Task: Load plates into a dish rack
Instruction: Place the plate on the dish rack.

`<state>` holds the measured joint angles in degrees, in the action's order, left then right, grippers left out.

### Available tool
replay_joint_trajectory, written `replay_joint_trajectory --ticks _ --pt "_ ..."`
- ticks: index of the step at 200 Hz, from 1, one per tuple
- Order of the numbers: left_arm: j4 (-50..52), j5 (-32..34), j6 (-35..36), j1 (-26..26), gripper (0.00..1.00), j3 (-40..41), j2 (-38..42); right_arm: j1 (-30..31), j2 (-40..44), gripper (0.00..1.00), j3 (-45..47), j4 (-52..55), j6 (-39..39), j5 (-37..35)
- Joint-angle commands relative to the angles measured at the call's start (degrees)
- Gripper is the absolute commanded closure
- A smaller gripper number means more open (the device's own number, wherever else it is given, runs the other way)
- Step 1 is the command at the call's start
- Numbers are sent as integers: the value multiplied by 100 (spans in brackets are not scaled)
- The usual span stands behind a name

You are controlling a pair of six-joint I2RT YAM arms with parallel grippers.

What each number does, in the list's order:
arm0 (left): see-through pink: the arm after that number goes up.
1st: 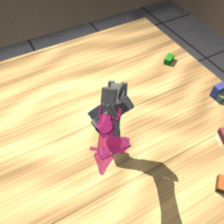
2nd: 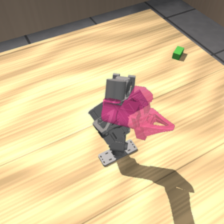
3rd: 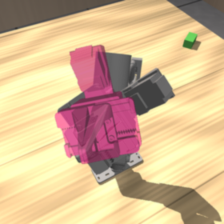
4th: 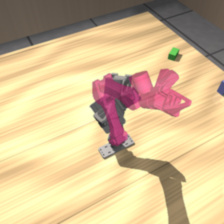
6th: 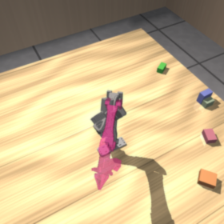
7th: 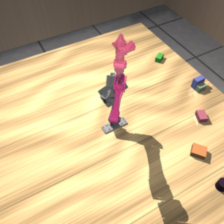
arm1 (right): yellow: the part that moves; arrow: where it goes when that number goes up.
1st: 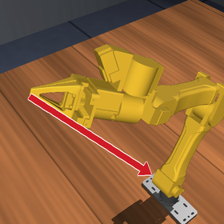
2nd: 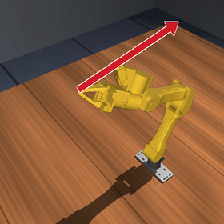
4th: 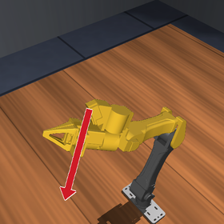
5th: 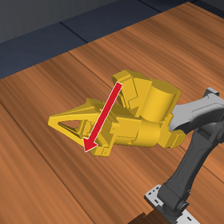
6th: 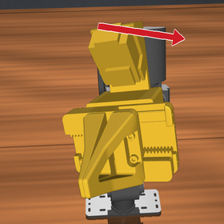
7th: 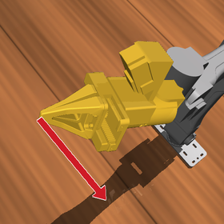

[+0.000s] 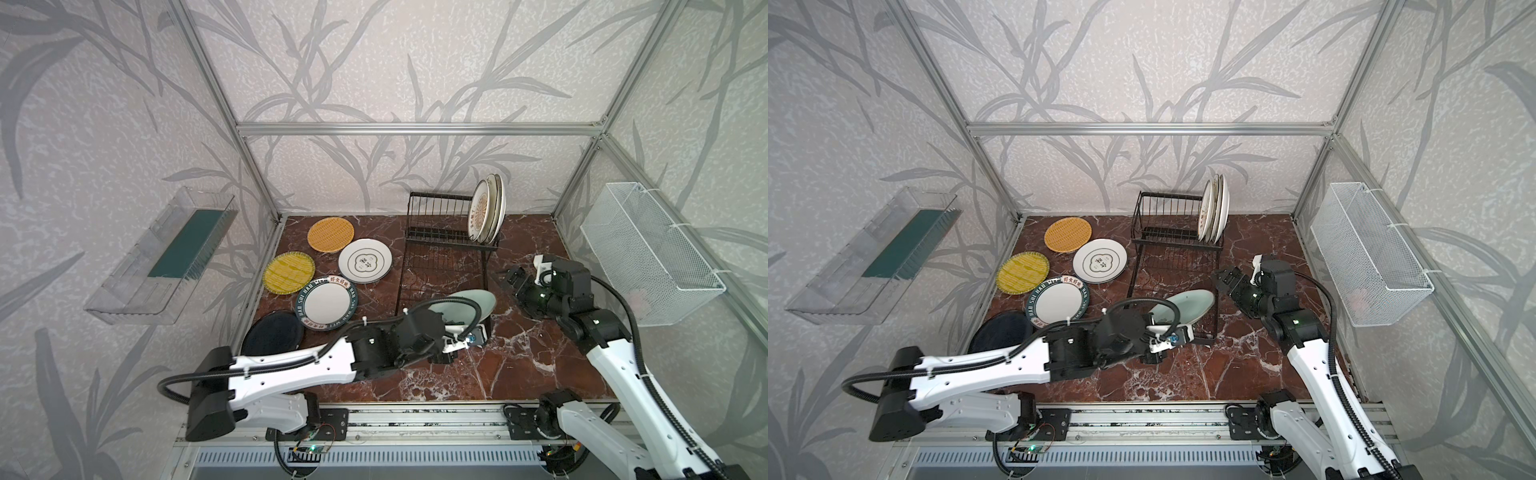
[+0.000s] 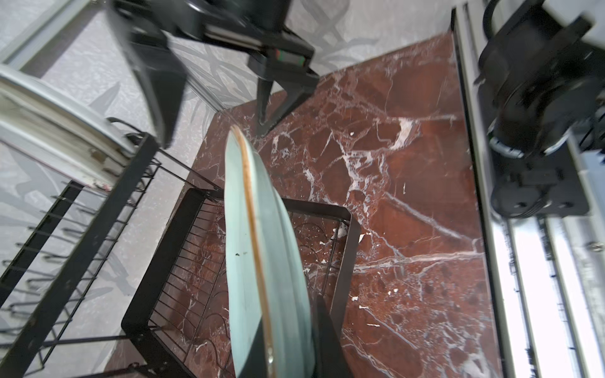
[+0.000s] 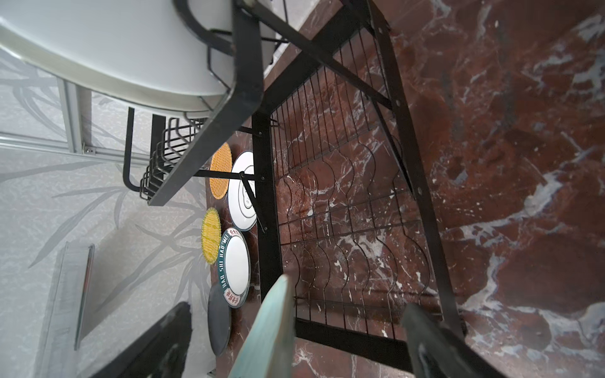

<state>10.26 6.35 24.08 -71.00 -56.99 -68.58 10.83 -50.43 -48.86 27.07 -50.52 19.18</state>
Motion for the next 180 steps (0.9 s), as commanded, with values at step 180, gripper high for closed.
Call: replay_joint_trajectory --ticks 180 --pt "589 672 -3692 1813 100 -7037 -3599 16 1694 1 343 -519 1950 -208"
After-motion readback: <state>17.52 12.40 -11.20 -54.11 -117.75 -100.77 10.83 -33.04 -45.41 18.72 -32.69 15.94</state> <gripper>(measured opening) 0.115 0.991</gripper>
